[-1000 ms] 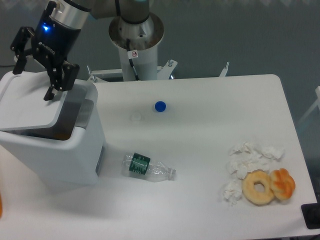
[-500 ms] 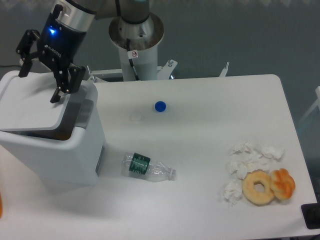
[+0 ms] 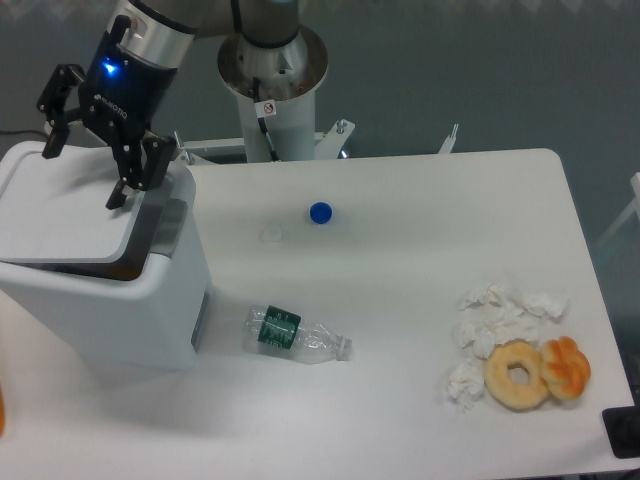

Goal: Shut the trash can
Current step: 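Press the gripper down on the lid to seat it shut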

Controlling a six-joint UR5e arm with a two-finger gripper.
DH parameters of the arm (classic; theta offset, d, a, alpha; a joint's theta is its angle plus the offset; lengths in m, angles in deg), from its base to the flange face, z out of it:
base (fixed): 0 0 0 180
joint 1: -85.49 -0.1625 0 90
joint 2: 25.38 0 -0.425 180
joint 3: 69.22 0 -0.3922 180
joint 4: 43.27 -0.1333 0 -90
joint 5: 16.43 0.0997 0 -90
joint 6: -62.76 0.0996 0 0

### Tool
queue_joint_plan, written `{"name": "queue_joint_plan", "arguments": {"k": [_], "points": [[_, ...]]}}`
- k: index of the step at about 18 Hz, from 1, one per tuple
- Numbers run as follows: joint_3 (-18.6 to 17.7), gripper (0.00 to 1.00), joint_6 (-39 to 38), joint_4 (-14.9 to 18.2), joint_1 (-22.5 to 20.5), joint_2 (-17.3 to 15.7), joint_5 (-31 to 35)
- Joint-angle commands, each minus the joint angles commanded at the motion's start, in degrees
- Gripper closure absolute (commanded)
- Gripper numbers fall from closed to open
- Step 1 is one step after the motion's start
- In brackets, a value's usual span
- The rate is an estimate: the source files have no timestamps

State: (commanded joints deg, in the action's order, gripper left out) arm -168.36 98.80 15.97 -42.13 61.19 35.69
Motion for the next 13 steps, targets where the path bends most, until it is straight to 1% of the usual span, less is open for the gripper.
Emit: {"name": "queue_joint_plan", "arguments": {"k": [4, 13], "points": [[-0.8, 0.0, -0.1, 0.0, 0.0, 0.0, 0.0], [-0.8, 0.0, -0.2, 0.0, 0.0, 0.7, 0.0]]}}
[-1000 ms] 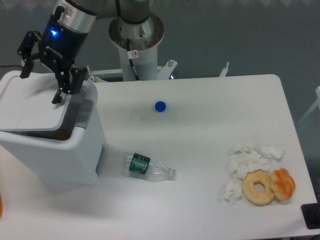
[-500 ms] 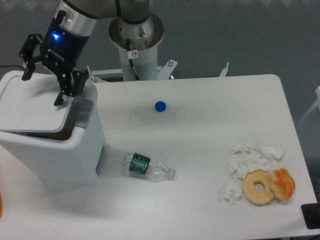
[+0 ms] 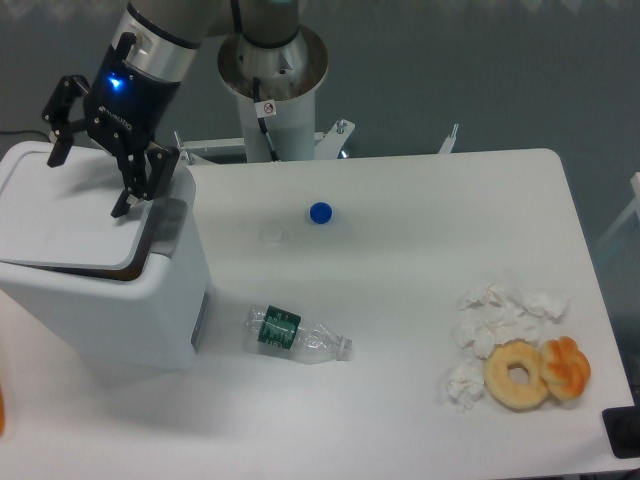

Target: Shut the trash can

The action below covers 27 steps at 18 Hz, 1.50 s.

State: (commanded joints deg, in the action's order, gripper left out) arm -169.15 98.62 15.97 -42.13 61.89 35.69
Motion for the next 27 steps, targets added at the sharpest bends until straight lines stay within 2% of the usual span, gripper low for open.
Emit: {"name": "queue_joint_plan", "arguments": {"k": [27], "points": [[-0.4, 0.0, -0.1, 0.0, -0.3, 2.2, -0.1]]}}
